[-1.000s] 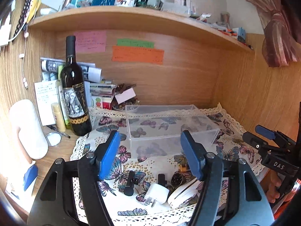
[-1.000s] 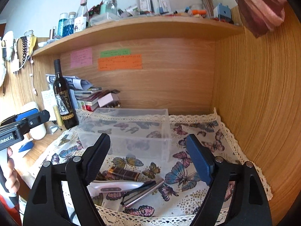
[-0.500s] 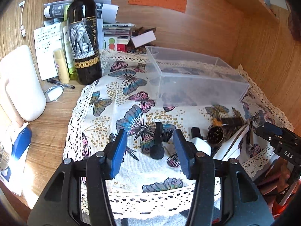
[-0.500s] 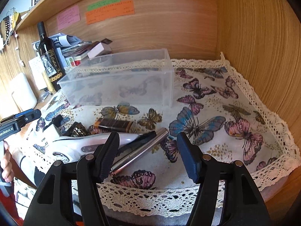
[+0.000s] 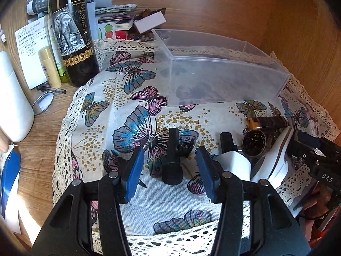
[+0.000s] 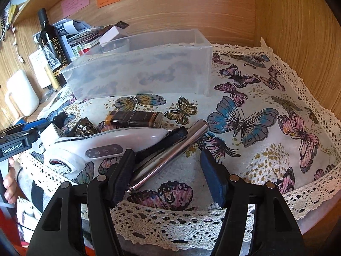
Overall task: Organize rigid objects
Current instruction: 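Carry both items into the clear box and open both tools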
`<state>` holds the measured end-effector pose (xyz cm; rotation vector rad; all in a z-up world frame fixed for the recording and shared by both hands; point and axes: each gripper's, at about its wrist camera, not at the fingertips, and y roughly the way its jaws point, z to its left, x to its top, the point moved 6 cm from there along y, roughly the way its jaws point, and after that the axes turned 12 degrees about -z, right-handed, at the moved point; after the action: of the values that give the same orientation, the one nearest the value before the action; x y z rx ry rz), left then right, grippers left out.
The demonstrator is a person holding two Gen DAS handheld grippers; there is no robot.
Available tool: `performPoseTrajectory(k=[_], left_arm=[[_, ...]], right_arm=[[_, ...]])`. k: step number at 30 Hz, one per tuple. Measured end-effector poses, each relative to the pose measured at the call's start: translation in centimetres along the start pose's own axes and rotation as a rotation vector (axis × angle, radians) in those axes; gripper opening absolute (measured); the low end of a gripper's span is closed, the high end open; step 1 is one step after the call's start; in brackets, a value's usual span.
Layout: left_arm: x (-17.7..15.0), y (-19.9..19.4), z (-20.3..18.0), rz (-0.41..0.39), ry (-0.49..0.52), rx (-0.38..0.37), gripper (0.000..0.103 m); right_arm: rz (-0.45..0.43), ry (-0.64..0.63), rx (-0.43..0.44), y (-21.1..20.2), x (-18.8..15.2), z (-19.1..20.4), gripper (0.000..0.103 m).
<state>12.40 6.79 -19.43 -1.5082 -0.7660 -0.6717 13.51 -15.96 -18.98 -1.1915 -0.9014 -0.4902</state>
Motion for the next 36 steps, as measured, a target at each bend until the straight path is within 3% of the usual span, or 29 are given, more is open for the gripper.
performPoseTrajectory(k=[3,6,8,11,20,28,36], left_arm=[[0.2,0.8,-0.2,0.016,0.001,-0.009,0.048],[0.3,1.0,-0.2,0.016,0.002,-0.009,0.038],[0.3,1.0,-0.3,0.012,-0.003,-0.017,0.024],[0.2,0.9,-0.2,0.000,-0.008,-0.021,0.023],[1.3,-1.1,-0.4,-0.065,-0.011,-0.012,0.023],[5.6,-4.8,-1.6,-0.214,0.008,-0.020,0.023],[9.7,-6.0,-3.2,-0.313,0.036,-0.050,0.023]], right_arm=[[-0.002,-0.011,-0.015,0.1,0.1,-0.4,0.046],[-0.002,-0.016,-0.033,0.0,0.1,-1.1,0.031],[0.000,-0.019,-0.047,0.0,0.1,-1.5,0.021],[-0.008,-0.018,-0.063,0.0,0.2,-2.2,0.015],[-0.076,-0.027,-0.108,-1.6,2.1,-3.3,0.014],[-0.218,-0.042,-0.094,-4.3,6.8,-3.3,0.014],[-0.347,-0.105,-0.067,-5.2,12.3,-2.0,0.014]])
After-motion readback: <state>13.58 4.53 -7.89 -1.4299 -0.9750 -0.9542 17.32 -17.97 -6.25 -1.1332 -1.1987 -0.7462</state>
